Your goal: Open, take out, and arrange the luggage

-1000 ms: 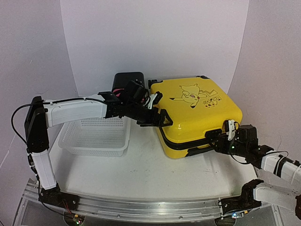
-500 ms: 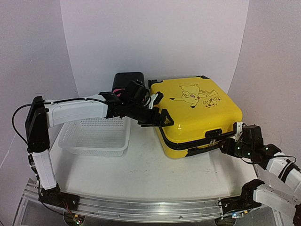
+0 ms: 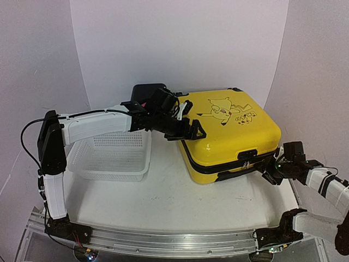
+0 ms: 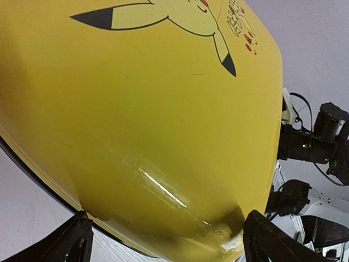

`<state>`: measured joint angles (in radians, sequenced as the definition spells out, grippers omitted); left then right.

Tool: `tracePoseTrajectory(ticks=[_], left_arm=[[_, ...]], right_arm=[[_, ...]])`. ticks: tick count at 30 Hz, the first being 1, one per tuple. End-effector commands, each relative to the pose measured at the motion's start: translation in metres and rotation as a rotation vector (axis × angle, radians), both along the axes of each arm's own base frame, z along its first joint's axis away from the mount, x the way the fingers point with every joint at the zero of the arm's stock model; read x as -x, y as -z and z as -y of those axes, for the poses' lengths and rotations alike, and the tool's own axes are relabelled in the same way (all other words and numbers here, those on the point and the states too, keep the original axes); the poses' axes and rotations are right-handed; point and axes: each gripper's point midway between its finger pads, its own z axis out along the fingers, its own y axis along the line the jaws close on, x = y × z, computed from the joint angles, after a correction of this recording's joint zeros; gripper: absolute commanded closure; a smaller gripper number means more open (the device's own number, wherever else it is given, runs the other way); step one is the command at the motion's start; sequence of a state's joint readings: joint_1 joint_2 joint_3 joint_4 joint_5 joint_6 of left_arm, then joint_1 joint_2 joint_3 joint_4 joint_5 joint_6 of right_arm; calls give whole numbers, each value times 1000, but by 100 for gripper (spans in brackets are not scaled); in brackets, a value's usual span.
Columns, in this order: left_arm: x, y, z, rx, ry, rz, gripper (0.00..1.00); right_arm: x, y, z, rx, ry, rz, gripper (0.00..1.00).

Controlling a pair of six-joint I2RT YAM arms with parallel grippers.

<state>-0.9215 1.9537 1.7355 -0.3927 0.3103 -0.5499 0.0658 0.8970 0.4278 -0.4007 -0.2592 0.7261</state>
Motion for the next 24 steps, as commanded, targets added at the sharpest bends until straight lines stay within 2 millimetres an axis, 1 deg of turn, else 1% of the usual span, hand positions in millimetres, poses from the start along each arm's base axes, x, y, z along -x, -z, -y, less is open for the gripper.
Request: tracePoseTrajectory(ticks=[1, 5, 9, 12, 14, 18, 20, 22, 24], left_arm=[[-16, -3, 3, -20, -38, 46, 4], [-25, 1, 4, -25, -50, 39, 5], [-31, 0, 5, -20, -54, 43, 5], [-37, 3, 6, -23, -57, 40, 5], [-41, 4, 7, -22, -61, 37, 5], [-50, 7, 6, -22, -69, 37, 5], [-58, 7, 4, -21, -80, 40, 5], [-66, 7, 3, -12, -84, 39, 5], [-75, 5, 5, -4, -81, 50, 5]], right_arm=[[-20, -38, -9, -111, 40, 100, 45], [-28, -34, -12, -150, 59, 84, 42], [-40, -32, -18, -202, 65, 85, 44], [-43, -23, -19, -199, 90, 61, 45], [-42, -13, -21, -188, 103, 36, 47], [-36, 8, -28, -152, 113, -30, 61], [-30, 17, -35, -138, 98, -56, 65], [-24, 20, -41, -125, 78, -66, 69], [-16, 21, -46, -109, 53, -66, 70]])
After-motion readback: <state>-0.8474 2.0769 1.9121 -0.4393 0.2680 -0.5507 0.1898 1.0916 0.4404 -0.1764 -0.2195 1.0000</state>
